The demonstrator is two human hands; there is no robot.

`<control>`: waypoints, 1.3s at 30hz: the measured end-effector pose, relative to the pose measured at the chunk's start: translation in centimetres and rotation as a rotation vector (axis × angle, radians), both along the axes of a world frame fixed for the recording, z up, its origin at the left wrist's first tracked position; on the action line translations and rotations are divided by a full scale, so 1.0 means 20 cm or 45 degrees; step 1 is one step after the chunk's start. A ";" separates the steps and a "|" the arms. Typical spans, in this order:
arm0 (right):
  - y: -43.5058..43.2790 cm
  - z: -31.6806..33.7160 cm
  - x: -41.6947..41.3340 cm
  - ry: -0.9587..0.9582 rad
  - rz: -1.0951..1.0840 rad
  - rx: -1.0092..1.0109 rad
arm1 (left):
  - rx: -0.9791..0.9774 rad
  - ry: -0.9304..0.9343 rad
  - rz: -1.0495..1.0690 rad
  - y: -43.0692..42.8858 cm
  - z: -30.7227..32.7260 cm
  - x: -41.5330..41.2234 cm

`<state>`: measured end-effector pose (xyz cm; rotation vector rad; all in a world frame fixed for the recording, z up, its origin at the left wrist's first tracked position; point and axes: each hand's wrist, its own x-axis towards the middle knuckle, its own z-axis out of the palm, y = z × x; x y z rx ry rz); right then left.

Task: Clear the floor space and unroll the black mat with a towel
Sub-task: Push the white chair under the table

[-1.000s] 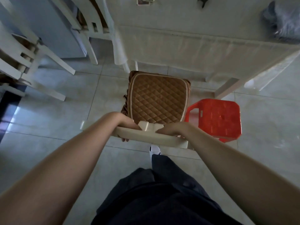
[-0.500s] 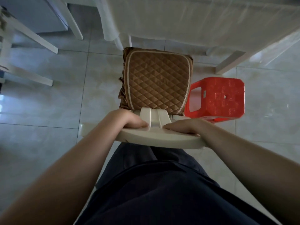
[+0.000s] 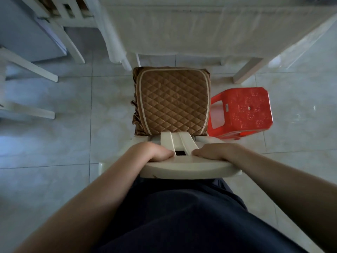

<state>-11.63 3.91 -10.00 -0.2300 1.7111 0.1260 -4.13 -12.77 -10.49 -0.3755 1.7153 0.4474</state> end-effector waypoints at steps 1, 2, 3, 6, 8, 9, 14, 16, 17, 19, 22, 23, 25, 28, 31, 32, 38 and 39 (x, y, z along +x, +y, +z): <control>0.00 0.00 0.00 -0.002 -0.004 0.007 | 0.001 -0.002 -0.001 -0.01 0.00 0.00; -0.01 0.00 0.00 -0.005 -0.010 0.019 | 0.006 0.002 0.005 -0.01 0.01 0.00; -0.01 0.01 -0.01 -0.004 -0.016 0.026 | 0.017 0.004 0.021 -0.01 0.01 -0.01; -0.03 0.02 -0.06 -0.007 -0.010 0.006 | 0.066 -0.002 0.028 -0.02 0.05 -0.07; -0.06 0.03 -0.13 0.014 -0.014 -0.022 | 0.054 0.002 0.029 -0.05 0.08 -0.13; -0.07 0.03 -0.16 0.041 -0.018 -0.048 | 0.041 0.007 0.024 -0.06 0.08 -0.17; -0.11 0.05 -0.37 0.060 0.014 -0.037 | 0.034 0.024 0.040 -0.10 0.13 -0.36; -0.12 0.07 -0.47 0.043 0.045 -0.027 | 0.041 0.044 0.057 -0.11 0.16 -0.44; -0.13 0.08 -0.53 0.040 0.052 -0.014 | 0.046 0.043 0.060 -0.11 0.17 -0.49; -0.13 0.11 -0.61 0.032 0.064 0.043 | 0.085 0.024 0.060 -0.08 0.16 -0.54; -0.11 0.12 -0.68 0.024 0.090 0.090 | 0.132 -0.002 0.040 -0.07 0.15 -0.59; -0.11 0.12 -0.69 0.021 0.094 0.092 | 0.131 -0.008 0.039 -0.06 0.15 -0.60; -0.10 0.11 -0.71 0.006 0.093 0.091 | 0.124 -0.017 0.032 -0.07 0.14 -0.63; -0.09 0.10 -0.72 -0.007 0.063 0.087 | 0.137 -0.016 0.026 -0.07 0.16 -0.66; -0.07 0.07 -0.71 -0.003 0.039 0.076 | 0.157 0.011 0.003 -0.08 0.20 -0.70; -0.06 0.06 -0.71 0.005 0.027 0.069 | 0.161 0.021 -0.003 -0.09 0.22 -0.72; -0.15 0.04 -0.77 -0.012 -0.018 0.028 | 0.123 0.059 -0.016 -0.19 0.29 -0.80; -0.17 0.04 -0.78 -0.005 -0.018 0.022 | 0.117 0.055 -0.015 -0.21 0.30 -0.82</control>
